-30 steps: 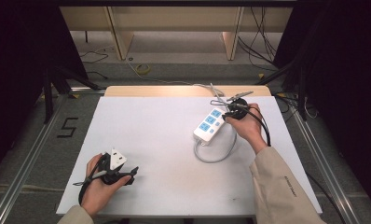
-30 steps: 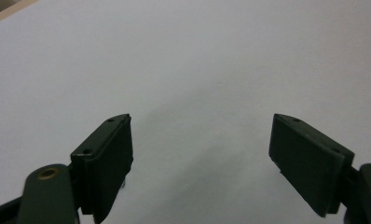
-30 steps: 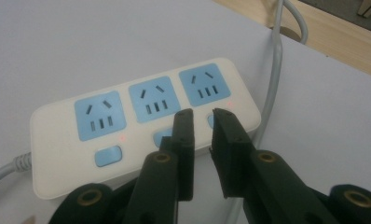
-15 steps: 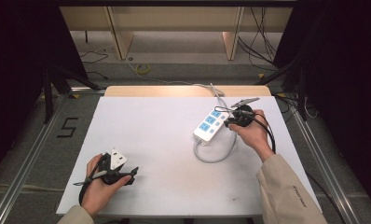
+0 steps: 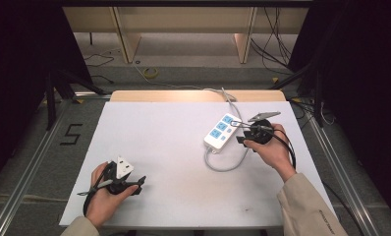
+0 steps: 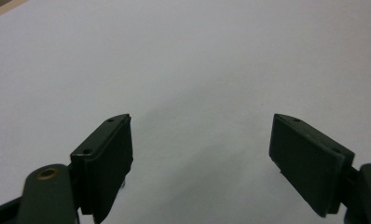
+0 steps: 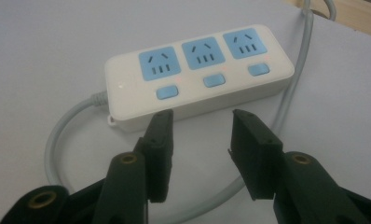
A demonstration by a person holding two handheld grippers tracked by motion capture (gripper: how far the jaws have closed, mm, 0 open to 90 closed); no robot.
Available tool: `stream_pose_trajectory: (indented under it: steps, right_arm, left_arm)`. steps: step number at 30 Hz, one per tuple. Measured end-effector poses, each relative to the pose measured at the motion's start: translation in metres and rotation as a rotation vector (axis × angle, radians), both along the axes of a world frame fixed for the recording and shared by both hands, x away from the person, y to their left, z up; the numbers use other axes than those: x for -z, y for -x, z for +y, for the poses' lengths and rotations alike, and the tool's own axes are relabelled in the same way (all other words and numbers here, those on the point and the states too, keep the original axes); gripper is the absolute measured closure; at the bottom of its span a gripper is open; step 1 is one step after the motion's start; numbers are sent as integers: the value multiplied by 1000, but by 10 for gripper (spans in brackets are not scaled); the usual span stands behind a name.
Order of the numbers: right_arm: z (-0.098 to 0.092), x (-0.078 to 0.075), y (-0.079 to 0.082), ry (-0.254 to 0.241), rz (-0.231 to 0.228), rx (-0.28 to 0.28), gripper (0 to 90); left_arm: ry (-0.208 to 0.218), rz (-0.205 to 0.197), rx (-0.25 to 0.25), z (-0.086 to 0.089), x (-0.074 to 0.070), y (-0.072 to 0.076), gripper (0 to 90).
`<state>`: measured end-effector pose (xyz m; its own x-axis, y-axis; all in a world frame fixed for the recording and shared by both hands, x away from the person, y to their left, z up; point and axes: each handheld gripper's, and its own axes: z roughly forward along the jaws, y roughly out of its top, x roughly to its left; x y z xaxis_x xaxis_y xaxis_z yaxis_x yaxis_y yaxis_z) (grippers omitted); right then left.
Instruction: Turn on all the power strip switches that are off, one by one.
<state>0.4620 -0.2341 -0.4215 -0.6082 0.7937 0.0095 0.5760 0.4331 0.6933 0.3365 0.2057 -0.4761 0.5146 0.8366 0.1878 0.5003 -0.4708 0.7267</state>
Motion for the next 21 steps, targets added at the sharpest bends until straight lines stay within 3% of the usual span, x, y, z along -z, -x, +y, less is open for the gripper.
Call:
stream_pose_trajectory:
  steps: [21]
  right_arm:
    - [-23, 23, 69, -75, -79, -28, 416]
  left_arm:
    - [2, 3, -9, 1, 1, 0, 213]
